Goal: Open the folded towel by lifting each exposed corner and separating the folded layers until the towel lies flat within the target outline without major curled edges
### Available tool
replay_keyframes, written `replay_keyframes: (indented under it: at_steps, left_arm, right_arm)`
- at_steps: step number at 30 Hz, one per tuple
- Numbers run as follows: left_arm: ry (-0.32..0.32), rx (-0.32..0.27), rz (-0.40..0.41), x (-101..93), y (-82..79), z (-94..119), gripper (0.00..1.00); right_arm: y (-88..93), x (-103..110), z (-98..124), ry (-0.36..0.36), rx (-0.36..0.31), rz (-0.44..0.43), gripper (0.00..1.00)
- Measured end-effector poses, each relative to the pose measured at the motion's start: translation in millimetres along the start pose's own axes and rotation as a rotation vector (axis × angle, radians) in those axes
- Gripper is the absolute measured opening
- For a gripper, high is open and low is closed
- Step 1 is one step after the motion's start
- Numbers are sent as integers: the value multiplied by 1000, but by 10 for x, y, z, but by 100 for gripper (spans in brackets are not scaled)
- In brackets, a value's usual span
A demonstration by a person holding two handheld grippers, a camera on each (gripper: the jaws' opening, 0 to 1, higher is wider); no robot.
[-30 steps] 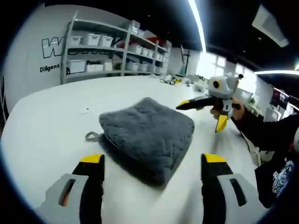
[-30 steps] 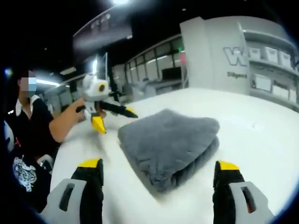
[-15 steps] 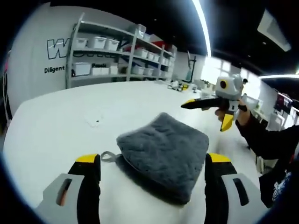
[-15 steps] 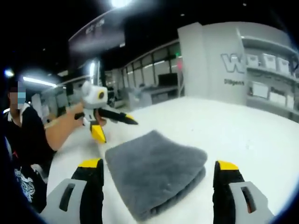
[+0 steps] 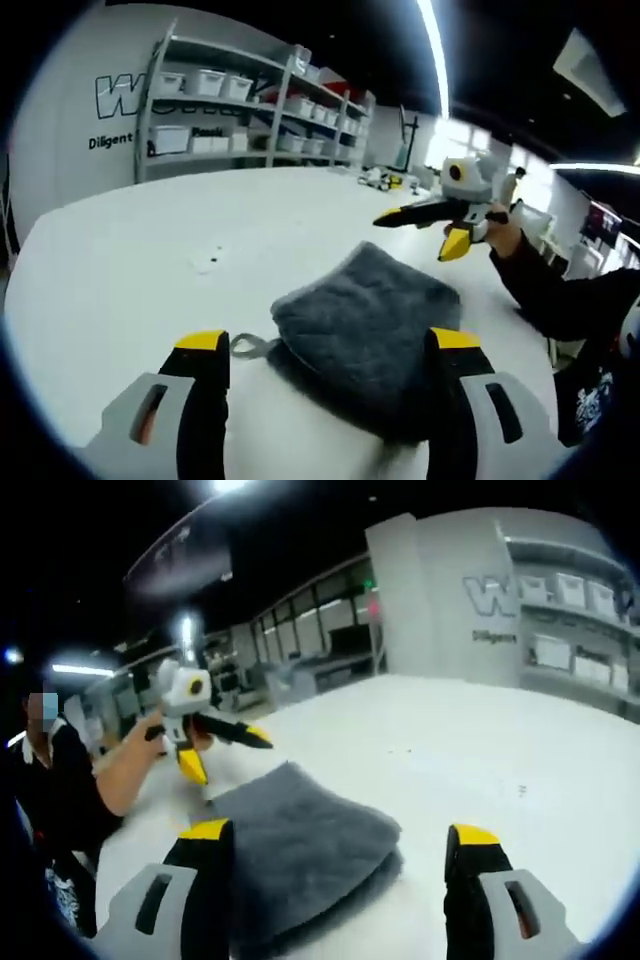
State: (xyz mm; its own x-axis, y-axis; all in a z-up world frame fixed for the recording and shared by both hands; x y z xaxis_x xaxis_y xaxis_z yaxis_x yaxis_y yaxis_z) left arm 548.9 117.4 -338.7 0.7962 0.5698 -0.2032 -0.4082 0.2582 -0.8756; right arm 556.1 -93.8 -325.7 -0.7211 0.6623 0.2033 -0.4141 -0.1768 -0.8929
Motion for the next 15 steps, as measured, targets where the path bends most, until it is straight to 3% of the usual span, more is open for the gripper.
replay_keyframes:
  at_steps: [3,11,15]
  left_arm:
    - [21,22,8,-5,80,-89,72]
    - [45,33,39,-6,155,-262,64]
    - [55,10,54,4,129,-258,59]
  right_arm:
    - [33,-18,-66,-33,5,-41,77]
    - [142,-1,-209,-66,46,-47,73]
    - [189,5,-233,-78,50,-63,69]
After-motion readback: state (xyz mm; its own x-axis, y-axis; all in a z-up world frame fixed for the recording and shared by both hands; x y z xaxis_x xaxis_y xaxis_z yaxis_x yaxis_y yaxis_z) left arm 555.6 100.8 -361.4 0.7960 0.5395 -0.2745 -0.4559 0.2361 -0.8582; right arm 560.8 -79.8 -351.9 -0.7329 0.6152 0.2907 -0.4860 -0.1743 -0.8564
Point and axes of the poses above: the point that each gripper's makers call its tool centre point, and the gripper's own axes: z roughly backward along the fingers, x roughly to its left, y roughly out of its underside, the point moved 3 cm from there along z, roughly backward along the fingers, and after that the axes turned 1 degree about -z, right-handed, at the moved point
